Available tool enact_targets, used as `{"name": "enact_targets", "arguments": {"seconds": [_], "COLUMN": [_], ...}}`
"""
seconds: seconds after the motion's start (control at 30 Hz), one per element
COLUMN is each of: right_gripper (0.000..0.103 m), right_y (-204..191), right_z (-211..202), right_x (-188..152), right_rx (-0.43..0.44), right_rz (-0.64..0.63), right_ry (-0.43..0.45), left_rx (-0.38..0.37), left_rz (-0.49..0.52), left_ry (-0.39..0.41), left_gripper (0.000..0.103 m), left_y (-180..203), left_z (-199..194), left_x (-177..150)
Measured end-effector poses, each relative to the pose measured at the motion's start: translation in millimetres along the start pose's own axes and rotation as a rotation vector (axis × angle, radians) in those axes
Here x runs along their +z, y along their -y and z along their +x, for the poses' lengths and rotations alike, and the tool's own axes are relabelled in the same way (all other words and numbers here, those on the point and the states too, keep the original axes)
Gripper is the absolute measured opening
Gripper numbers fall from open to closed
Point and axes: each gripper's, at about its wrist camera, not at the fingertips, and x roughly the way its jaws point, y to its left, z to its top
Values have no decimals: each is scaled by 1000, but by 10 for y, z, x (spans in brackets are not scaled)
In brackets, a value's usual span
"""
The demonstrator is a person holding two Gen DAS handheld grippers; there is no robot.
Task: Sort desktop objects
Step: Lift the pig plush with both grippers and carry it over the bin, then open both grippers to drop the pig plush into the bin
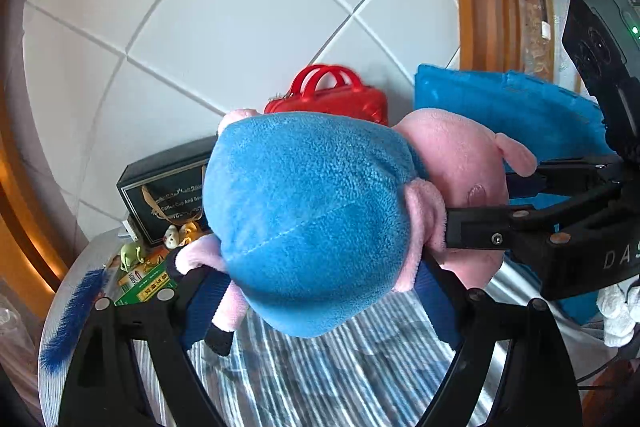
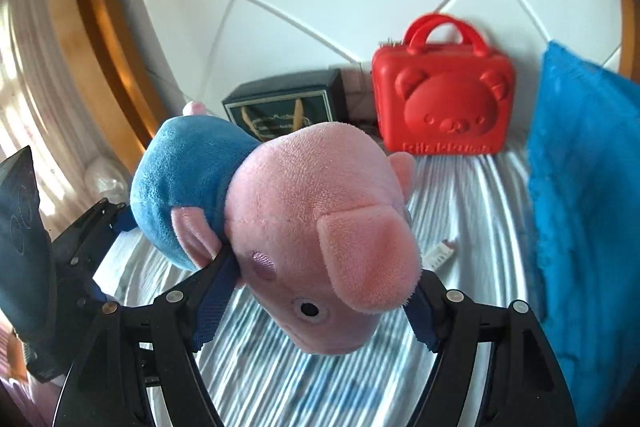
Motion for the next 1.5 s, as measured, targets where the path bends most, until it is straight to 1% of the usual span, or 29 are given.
{"name": "enact_targets", "arguments": {"seconds": [0.23, 0.37, 0.43, 0.53, 0.63, 0.77, 0.83, 0.97, 1.07, 1.13, 1.23, 1.3, 1.4, 1.5], "right_gripper": [76, 76, 76, 76, 76, 76, 77, 77, 77, 77, 78, 79, 80, 80], "right_y": [56, 249, 371, 635, 974, 1522, 1768, 2323, 2673, 2885, 3102, 3232, 3394, 3457], "right_z": [-807, -1272, -1473, -1834, -2174, -2587, -2713, -2935, -2999, -3026, -3100, -3124, -3108, -3096], "right_x": [-162, -215, -240, -281, -321, -410, -452, -520, -569, -600, -665, -712, -796, -869], "right_rx": [-57, -93, -113, -154, -203, -260, -273, -286, -279, -263, -230, -218, -214, -220], "right_rz": [-22, -11, -3, 8, 28, 66, 84, 120, 155, 178, 202, 214, 223, 231], "right_ry": [94, 154, 180, 218, 250, 278, 280, 276, 262, 246, 226, 208, 178, 158], "left_rx": [-41, -66, -86, -129, -173, -220, -237, -250, -251, -237, -221, -218, -210, -202], "left_rz": [28, 58, 77, 90, 100, 119, 131, 139, 149, 164, 163, 157, 145, 151], "left_ry": [88, 140, 166, 192, 205, 204, 194, 154, 97, 49, -26, -62, -104, -131], "left_gripper": [87, 87, 87, 87, 87, 87, 87, 87, 87, 87, 87, 87, 87, 87], "left_y": [498, 890, 1153, 1536, 2009, 2659, 3008, 3571, 3910, 4099, 4314, 4359, 4464, 4516], "left_z": [-541, -757, -840, -895, -902, -878, -832, -710, -511, -432, -324, -229, -168, -99], "left_x": [164, 353, 469, 640, 843, 1050, 1138, 1265, 1347, 1396, 1421, 1416, 1375, 1316]}}
